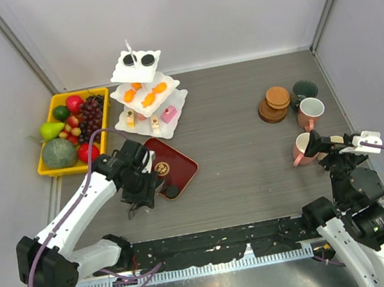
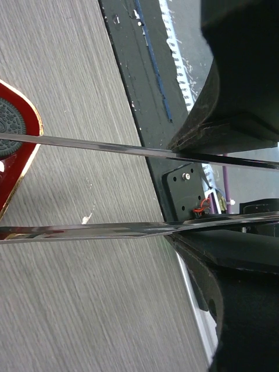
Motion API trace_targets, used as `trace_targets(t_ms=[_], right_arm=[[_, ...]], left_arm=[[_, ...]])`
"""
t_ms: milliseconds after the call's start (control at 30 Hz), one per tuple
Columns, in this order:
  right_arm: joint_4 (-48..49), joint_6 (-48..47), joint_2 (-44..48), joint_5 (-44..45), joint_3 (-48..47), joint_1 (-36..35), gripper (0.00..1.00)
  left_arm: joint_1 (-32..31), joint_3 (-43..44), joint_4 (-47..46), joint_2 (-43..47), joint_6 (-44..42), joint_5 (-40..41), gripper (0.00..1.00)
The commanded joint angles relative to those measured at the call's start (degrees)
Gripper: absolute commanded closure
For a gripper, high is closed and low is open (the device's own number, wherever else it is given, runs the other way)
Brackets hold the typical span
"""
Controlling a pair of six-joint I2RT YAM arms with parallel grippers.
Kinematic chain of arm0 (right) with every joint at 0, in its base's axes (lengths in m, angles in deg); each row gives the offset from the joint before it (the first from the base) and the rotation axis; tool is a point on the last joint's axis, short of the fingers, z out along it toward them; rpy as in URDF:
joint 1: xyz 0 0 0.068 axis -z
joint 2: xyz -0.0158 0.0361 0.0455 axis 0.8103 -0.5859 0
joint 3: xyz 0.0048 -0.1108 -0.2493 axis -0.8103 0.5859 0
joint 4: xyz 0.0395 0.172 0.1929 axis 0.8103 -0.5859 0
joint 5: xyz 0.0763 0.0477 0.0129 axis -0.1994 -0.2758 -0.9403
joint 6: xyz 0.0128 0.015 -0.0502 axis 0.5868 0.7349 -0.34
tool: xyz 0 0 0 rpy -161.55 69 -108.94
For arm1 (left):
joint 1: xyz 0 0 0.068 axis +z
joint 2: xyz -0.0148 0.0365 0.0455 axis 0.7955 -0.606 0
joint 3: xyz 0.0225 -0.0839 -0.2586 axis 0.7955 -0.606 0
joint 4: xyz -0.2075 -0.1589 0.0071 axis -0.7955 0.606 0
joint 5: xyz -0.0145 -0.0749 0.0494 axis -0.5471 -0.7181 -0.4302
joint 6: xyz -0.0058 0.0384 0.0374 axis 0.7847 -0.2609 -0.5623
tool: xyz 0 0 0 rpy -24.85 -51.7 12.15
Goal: Serve the afternoon tea
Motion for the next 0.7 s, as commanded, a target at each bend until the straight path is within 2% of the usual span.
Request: trace_targets(t_ms=[0,133,300,567,667], right_arm=[[2.25,-0.29,-0.72,0.82,0.03,-0.26,0.05],[2.25,-0.20,-0.46,0.91,0.03,-0.26,0.05],[2.25,-0.20,-0.28,0.91,0.03,-0.26,0.05],[2.34,-0.29,-0.02,0.99,0.03,-0.26,0.05],[2.25,-0.20,-0.02,0.99,0.03,-0.26,0.05]], left_arm=[[-0.42,-0.62,-0.05,-0.45,0.89,-1.63,0.48],[-0.59,0.25,-0.14,-0.62,0.81,-1.63,0.54],[-0.51,3.50,-0.93,-1.94,-0.33,1.44,0.56],[1.86,9.04,-5.94,-10.46,-2.62,2.68,0.55],[1.95,10.36,-5.77,-12.49,-2.89,2.59,0.51]])
